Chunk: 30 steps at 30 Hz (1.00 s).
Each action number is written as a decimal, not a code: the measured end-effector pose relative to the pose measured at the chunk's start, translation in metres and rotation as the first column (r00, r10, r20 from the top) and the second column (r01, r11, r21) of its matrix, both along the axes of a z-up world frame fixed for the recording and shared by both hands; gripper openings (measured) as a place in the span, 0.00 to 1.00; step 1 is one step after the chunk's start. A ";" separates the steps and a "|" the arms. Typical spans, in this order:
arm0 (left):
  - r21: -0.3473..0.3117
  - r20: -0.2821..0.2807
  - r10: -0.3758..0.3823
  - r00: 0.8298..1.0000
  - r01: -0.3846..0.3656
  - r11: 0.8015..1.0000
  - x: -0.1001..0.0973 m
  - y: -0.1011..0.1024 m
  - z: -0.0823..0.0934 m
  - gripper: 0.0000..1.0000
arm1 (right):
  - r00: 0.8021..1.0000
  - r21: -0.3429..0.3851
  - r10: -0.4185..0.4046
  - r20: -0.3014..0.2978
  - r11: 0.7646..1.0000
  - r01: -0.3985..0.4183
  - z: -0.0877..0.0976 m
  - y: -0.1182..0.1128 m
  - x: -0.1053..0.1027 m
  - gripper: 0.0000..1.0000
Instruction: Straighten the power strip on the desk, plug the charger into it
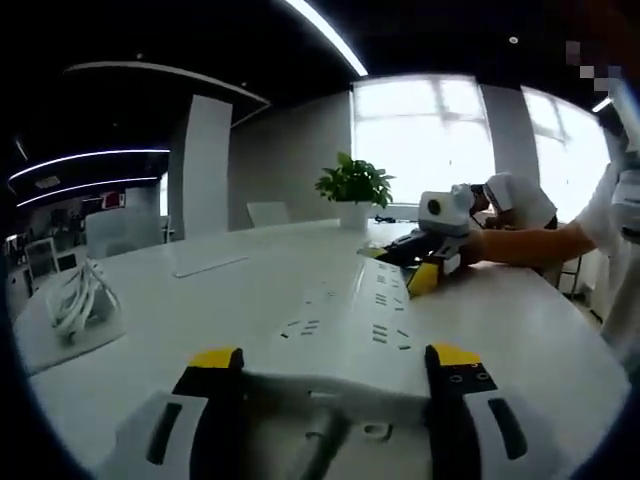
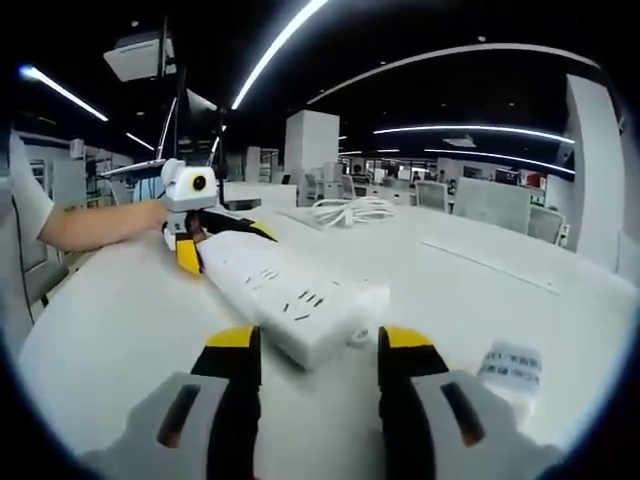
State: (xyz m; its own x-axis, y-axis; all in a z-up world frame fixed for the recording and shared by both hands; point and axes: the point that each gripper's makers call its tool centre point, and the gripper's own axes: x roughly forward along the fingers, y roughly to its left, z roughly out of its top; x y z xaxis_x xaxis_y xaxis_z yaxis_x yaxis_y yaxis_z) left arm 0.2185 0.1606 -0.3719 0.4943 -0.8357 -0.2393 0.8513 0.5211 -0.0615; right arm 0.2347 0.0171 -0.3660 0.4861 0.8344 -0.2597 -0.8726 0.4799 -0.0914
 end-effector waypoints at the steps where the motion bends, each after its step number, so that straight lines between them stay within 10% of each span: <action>1: 0.000 0.000 -0.001 1.000 0.001 1.000 0.000 0.000 0.000 0.75 | 1.000 0.000 0.003 0.000 1.000 -0.003 0.000 0.000 -0.001 0.44; 30: -0.002 0.000 -0.024 1.000 0.024 1.000 -0.005 -0.003 0.000 0.75 | 0.998 0.014 0.022 -0.050 1.000 -0.021 0.001 0.007 -0.017 0.48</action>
